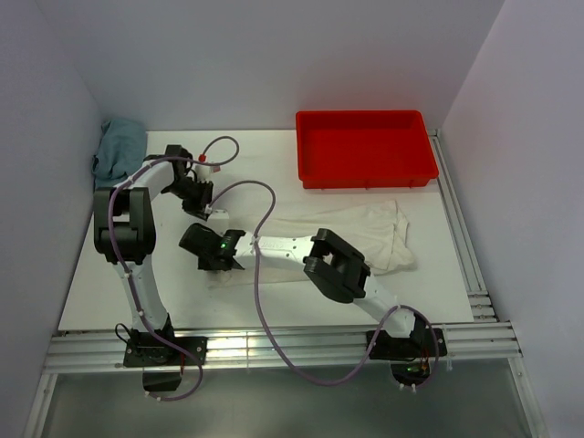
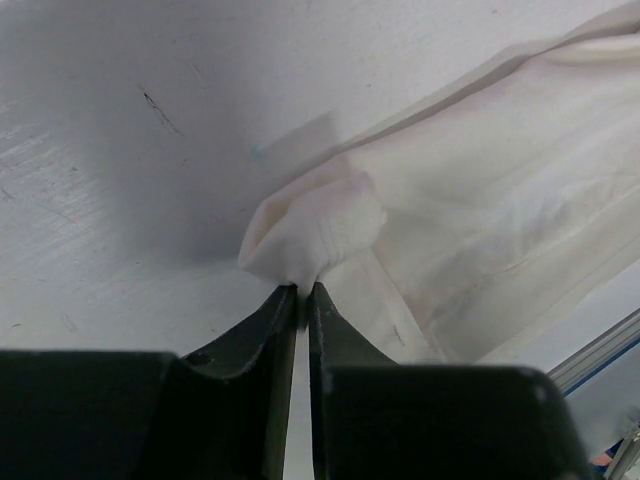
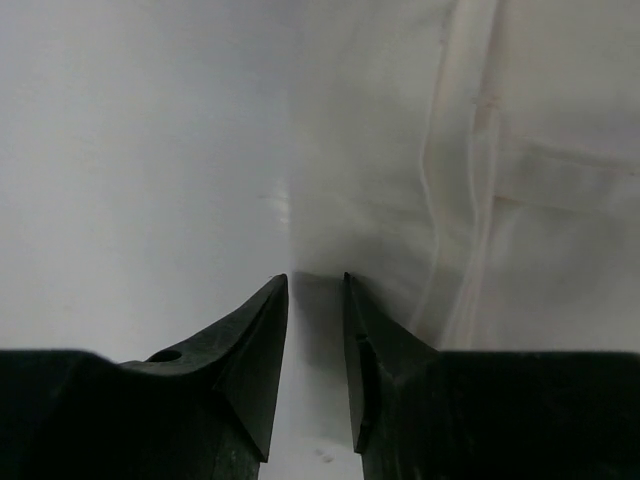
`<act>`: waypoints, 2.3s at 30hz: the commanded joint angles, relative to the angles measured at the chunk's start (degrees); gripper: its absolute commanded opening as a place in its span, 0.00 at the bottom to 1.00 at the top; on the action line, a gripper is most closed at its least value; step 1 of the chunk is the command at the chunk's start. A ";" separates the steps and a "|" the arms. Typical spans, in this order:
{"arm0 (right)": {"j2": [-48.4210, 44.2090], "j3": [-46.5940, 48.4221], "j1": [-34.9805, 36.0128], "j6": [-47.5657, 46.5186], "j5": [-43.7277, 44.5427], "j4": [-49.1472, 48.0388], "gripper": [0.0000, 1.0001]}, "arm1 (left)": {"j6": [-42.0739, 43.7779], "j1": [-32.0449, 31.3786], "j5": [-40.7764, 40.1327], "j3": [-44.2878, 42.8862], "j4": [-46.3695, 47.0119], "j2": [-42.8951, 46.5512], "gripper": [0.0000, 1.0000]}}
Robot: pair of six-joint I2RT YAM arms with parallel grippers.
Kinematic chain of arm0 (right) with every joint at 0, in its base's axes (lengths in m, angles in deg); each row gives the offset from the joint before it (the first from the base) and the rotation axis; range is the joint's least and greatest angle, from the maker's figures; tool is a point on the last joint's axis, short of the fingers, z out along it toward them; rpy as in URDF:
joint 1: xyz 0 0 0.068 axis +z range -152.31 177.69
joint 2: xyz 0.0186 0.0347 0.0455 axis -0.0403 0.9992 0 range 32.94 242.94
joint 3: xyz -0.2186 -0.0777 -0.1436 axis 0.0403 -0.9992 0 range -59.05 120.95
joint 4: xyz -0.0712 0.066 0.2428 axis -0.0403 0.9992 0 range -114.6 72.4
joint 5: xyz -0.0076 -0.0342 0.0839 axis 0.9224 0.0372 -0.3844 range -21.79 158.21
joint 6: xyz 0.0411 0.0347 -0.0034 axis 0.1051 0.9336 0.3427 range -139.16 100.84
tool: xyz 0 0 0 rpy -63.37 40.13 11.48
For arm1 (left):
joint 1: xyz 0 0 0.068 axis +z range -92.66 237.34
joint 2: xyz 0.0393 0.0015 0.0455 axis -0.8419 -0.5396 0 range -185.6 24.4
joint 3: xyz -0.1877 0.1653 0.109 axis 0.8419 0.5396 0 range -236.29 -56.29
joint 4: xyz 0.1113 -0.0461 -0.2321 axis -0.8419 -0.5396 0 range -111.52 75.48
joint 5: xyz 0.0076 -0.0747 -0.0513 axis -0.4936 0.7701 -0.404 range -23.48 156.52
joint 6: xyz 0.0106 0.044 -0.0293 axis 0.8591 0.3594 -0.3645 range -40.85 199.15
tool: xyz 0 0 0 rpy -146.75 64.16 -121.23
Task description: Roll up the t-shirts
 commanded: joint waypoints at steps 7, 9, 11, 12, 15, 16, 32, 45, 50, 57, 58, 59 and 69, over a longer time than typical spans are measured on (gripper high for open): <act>-0.72 2.46 1.18 -1.53 3.12 6.03 0.45 | -1.27 -1.03 -1.05 -2.57 -0.31 2.10 0.15; -0.71 3.35 1.79 -1.62 4.34 7.53 0.47 | -1.35 -1.04 -1.31 -2.75 -0.49 2.10 0.16; 0.07 5.01 2.24 -1.36 5.05 9.98 0.48 | -1.27 -1.04 -1.31 -2.83 -0.58 2.01 0.16; 0.43 5.37 2.33 -1.44 4.53 10.43 0.48 | -1.35 -1.04 -1.40 -2.84 -0.58 2.01 0.16; 2.35 7.48 2.41 -1.97 2.95 11.93 0.50 | -1.27 -1.12 -1.49 -3.10 -0.75 1.83 0.16; 2.62 7.92 2.85 -2.41 2.08 11.59 0.53 | -1.35 -1.21 -1.58 -3.19 -0.84 1.75 0.16; 7.46 16.71 5.40 -0.30 7.78 26.08 0.58 | -1.70 -1.91 -2.72 -3.63 -0.93 1.22 0.16; 11.50 19.78 6.37 -2.32 3.83 25.29 0.59 | -1.88 -2.26 -2.98 -4.42 -1.19 0.69 0.17; 11.16 17.51 6.28 -1.09 2.51 24.69 0.42 | -2.23 -2.35 -3.33 -4.77 -1.28 0.52 0.17; 3.70 4.10 5.93 0.92 -3.19 13.98 0.15 | -3.37 -2.44 -4.39 -5.38 -0.32 0.60 0.18; 2.46 1.53 5.58 1.19 -4.25 8.39 0.11 | -3.55 -2.44 -4.39 -5.47 -0.14 0.78 0.18; 1.06 -0.84 5.40 1.45 -5.57 5.46 0.09 | -3.64 -2.44 -4.39 -5.65 -0.05 0.69 0.17; -13.70 -29.66 2.33 10.75 -12.61 -26.98 0.00 | -4.43 -2.44 -3.51 -10.12 -0.93 -0.01 0.18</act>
